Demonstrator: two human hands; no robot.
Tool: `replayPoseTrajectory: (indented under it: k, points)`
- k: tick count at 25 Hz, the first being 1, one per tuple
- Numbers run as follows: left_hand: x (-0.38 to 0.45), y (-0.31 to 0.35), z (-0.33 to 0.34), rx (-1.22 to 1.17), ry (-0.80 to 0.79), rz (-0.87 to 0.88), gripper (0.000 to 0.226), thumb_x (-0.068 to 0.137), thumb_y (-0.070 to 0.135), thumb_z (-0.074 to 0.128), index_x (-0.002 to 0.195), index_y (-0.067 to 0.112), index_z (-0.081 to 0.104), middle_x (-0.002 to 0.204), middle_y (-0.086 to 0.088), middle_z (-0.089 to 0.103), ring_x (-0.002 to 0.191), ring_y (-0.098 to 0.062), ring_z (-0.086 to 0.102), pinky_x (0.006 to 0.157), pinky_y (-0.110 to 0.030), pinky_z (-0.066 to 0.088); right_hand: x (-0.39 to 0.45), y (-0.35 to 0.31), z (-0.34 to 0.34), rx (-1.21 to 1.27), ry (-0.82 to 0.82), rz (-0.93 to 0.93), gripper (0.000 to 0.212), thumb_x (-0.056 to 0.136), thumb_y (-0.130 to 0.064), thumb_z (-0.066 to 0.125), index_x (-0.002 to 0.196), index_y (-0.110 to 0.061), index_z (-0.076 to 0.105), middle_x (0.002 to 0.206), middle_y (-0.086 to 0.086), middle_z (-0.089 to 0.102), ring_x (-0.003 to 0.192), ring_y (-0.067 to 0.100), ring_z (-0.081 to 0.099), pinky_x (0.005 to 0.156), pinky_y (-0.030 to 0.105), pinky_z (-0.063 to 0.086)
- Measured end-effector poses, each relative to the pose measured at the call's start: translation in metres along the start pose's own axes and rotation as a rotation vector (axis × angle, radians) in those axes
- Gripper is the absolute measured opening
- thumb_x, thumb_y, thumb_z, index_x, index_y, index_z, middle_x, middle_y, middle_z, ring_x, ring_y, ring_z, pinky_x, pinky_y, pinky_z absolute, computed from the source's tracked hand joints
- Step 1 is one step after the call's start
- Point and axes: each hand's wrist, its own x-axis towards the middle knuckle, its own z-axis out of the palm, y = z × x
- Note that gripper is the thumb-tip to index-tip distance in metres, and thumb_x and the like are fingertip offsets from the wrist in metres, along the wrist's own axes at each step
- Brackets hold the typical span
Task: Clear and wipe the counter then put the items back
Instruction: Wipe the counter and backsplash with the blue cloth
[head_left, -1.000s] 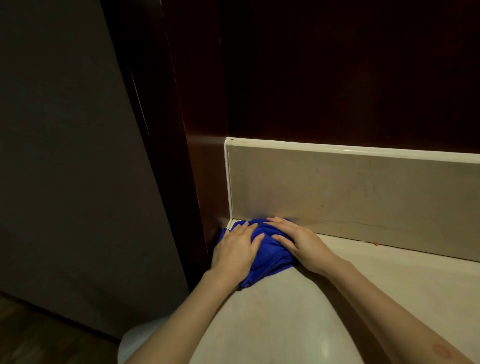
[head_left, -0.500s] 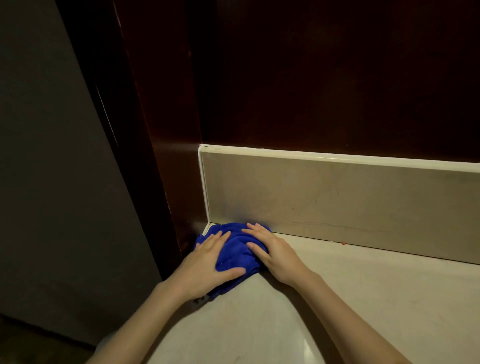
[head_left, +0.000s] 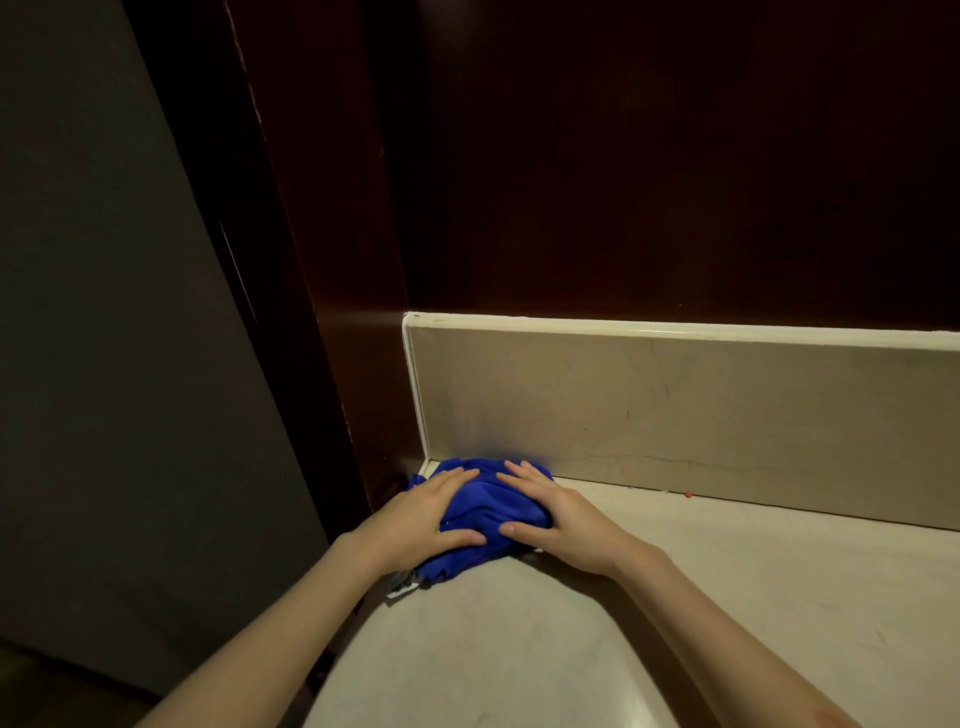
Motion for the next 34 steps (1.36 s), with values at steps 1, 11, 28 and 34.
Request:
replayPoseTrajectory:
  k: [1, 11, 28, 34]
  points:
    - [0.002, 0.0, -0.002, 0.012, -0.016, 0.008, 0.084, 0.086, 0.06, 0.053, 0.152, 0.029, 0.012, 0.159, 0.007, 0.015, 0.144, -0.011, 0.019, 0.116, -0.033, 0.023, -0.001, 0.002, -0.001, 0.0, 0.005, -0.005, 0.069, 0.087, -0.046, 0.062, 0.147, -0.029, 0.033, 0.156, -0.015, 0.02, 0.143, -0.002, 0.008, 0.116, 0.021, 0.012]
    - [0.016, 0.0, -0.005, 0.01, -0.019, 0.076, 0.079, 0.084, 0.06, 0.053, 0.15, 0.034, 0.016, 0.158, 0.009, 0.02, 0.143, -0.011, 0.024, 0.115, -0.03, 0.023, -0.006, 0.009, -0.006, -0.083, 0.103, -0.043, 0.071, 0.083, -0.042, 0.069, 0.145, -0.024, 0.038, 0.155, -0.011, 0.026, 0.143, 0.001, 0.016, 0.114, 0.017, 0.016]
    - [0.053, 0.084, 0.039, -0.119, 0.027, 0.25, 0.078, 0.086, 0.057, 0.057, 0.15, 0.036, 0.019, 0.158, 0.014, 0.018, 0.145, -0.006, 0.014, 0.119, -0.033, 0.018, -0.092, 0.058, -0.07, -0.097, 0.173, 0.079, 0.064, 0.084, -0.034, 0.07, 0.142, -0.028, 0.042, 0.15, -0.017, 0.029, 0.139, -0.008, 0.018, 0.109, 0.007, 0.017]
    - [0.066, 0.137, 0.053, -0.131, -0.007, 0.344, 0.076, 0.087, 0.053, 0.058, 0.15, 0.033, 0.02, 0.158, 0.01, 0.017, 0.146, -0.008, 0.011, 0.12, -0.036, 0.013, -0.141, 0.075, -0.099, -0.099, 0.223, 0.149, 0.062, 0.082, -0.031, 0.072, 0.139, -0.027, 0.046, 0.146, -0.02, 0.032, 0.133, -0.016, 0.02, 0.105, 0.001, 0.018]
